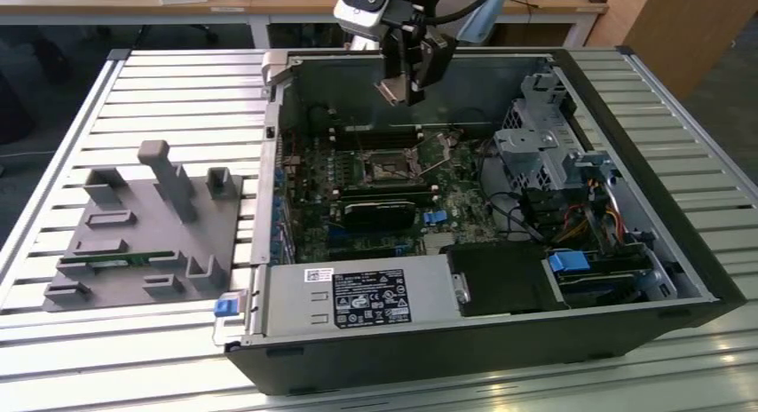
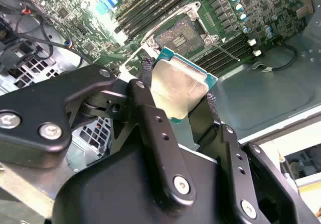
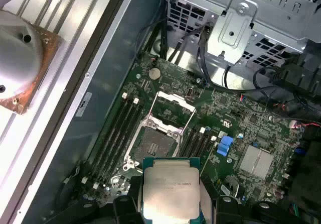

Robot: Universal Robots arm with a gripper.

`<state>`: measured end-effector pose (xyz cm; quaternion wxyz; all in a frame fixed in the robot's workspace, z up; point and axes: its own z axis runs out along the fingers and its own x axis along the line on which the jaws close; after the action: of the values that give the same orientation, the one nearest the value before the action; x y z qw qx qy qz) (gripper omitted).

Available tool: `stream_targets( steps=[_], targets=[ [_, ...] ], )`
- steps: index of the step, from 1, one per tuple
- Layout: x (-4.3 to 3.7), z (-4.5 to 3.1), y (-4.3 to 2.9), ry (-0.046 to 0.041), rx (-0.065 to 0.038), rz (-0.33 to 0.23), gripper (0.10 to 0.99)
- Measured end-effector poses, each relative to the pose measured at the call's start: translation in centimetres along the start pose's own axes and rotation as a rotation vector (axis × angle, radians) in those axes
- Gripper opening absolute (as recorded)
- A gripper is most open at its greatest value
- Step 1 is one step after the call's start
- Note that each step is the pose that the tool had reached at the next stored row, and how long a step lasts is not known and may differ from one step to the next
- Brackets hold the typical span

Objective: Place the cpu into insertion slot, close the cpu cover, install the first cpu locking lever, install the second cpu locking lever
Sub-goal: 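Place the cpu into insertion slot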

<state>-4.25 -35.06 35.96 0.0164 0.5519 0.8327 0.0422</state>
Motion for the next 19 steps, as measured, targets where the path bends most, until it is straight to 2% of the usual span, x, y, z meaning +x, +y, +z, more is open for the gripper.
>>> stream_targets(
  steps=[19],
  targets=[
    [0.00,0.04,0.00,-0.0107,-0.002,0.120,0.541]
  ],
)
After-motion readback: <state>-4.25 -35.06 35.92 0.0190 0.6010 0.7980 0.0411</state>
